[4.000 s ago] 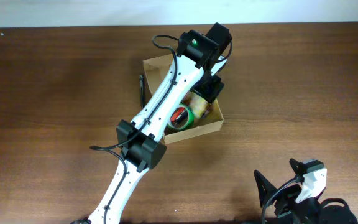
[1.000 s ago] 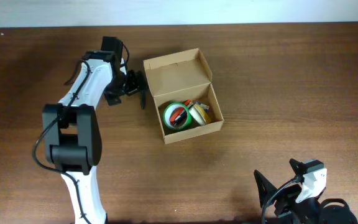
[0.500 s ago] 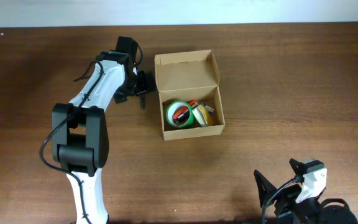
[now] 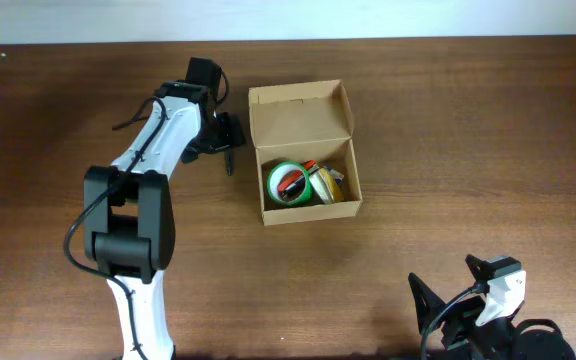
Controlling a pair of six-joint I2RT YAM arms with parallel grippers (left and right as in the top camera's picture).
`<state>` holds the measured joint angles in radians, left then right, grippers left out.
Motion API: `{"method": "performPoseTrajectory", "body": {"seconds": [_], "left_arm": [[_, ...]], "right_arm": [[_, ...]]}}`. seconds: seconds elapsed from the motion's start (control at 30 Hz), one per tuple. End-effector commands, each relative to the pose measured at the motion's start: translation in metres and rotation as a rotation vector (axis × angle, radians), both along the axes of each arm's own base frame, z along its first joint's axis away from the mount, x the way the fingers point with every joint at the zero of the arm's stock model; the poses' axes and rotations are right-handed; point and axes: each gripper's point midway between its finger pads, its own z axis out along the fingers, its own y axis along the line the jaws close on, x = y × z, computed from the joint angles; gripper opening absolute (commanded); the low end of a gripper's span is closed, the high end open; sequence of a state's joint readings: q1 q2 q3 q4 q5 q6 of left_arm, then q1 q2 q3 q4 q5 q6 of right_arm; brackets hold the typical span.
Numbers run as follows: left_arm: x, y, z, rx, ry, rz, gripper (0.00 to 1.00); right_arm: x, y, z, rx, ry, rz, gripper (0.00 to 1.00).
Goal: Pack container
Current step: 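Lower the left gripper over the clear pen and grasp it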
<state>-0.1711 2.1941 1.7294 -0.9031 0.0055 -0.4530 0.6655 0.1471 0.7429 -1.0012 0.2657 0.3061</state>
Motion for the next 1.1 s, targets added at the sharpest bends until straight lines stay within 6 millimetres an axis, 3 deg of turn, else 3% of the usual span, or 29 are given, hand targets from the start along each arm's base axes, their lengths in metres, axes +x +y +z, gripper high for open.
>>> {"method": "performPoseTrajectory", "body": {"seconds": [0.0,0.33,0.37,0.53,0.83,1.0,1.07], "left_arm": [[-0.005,0.006,-0.017,0.032,0.036,-0.021,0.91],[-0.015,0.005,-0.043,0.049,0.104,-0.138,0.89],[-0.015,0.005,-0.043,0.052,0.105,-0.155,0.84],[-0.016,0.006,-0.043,0.065,0.108,-0.209,0.75],[-0.019,0.014,-0.044,0.110,0.122,-0.206,0.38],[-0.019,0.014,-0.044,0.110,0.122,-0.205,0.04],[-0.019,0.014,-0.044,0.110,0.122,-0.205,0.02]], "right_arm": [[0.001,-0.003,0.002,0.003,-0.011,-0.014,0.99],[0.001,-0.003,0.002,0.003,-0.011,-0.014,0.99],[0.001,-0.003,0.002,0.003,-0.011,-0.014,0.99],[0.001,-0.003,0.002,0.003,-0.011,-0.014,0.99],[0.001,-0.003,0.002,0.003,-0.011,-0.014,0.99],[0.001,-0.003,0.002,0.003,-0.011,-0.014,0.99],[0.001,-0.003,0.002,0.003,-0.011,-0.014,0.99]]}}
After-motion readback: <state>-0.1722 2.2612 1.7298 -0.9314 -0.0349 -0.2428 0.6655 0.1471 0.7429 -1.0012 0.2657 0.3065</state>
